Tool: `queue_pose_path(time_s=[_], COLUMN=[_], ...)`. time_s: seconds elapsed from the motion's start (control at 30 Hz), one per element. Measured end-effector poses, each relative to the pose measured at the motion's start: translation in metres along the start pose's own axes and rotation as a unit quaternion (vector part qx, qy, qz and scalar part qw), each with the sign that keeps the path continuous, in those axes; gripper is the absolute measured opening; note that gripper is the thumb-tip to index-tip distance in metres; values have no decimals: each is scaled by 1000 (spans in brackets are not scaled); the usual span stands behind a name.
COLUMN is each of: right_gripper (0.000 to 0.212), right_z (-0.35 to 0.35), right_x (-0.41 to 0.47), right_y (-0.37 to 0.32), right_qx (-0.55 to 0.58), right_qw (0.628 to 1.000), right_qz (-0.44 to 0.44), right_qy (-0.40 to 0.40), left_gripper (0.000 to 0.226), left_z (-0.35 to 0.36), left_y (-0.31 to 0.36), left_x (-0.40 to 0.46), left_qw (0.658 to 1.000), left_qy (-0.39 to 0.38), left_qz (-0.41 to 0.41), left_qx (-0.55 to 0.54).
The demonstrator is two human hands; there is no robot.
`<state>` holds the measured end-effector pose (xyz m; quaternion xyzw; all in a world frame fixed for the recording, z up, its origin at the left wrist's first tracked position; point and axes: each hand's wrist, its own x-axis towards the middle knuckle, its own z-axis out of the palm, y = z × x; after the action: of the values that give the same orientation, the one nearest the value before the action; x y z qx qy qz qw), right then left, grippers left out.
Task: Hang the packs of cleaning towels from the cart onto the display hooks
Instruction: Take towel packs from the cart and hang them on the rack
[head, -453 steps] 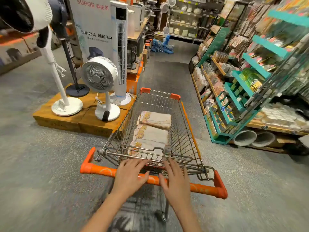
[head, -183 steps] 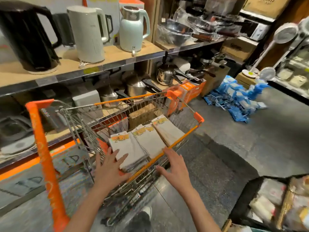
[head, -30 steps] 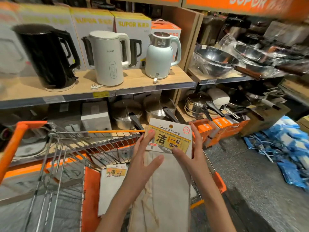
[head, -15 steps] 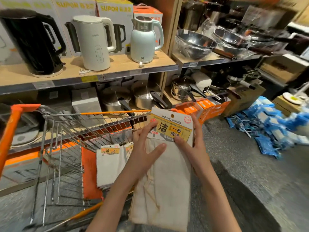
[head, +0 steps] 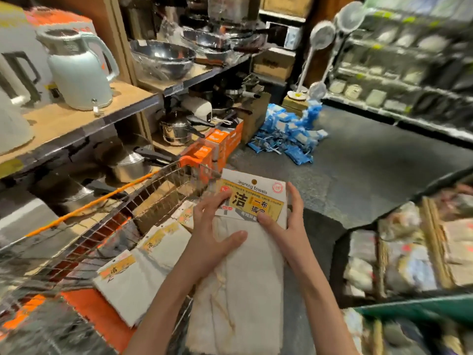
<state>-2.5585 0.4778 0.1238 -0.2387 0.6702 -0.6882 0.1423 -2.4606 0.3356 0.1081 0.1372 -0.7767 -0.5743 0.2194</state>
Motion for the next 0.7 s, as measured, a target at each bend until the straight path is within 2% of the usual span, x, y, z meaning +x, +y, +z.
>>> queue_pose_path(time_s=[0.1,0.27,0.37,0.53,0.7], right_gripper=[76,75,66,63,65], right_z=[-16,-53,-73,-99,-116], right_x=[-55,-143,-195,-286,-385], right_y=[-5,-21,-30,-47,-64], right_qx=[-17,-114,-112,-96,-99], right_qw=[994,956,934,892,847], right_qz=[23,37,21,0,-8], right_qy=[107,267,339,442,521], left_gripper=[71,82,80,83,90], left_z=[16,66,95,135,177], left_y=[7,22,43,81,102], left_x=[-21,-64,-94,-157,-235], left_qw=[995,975,954,916,891], left_qy=[-95,-214,-290,-389,-439], left_qz=[6,27,24,27,39], left_qx=[-32,-60,-80,-100,-109])
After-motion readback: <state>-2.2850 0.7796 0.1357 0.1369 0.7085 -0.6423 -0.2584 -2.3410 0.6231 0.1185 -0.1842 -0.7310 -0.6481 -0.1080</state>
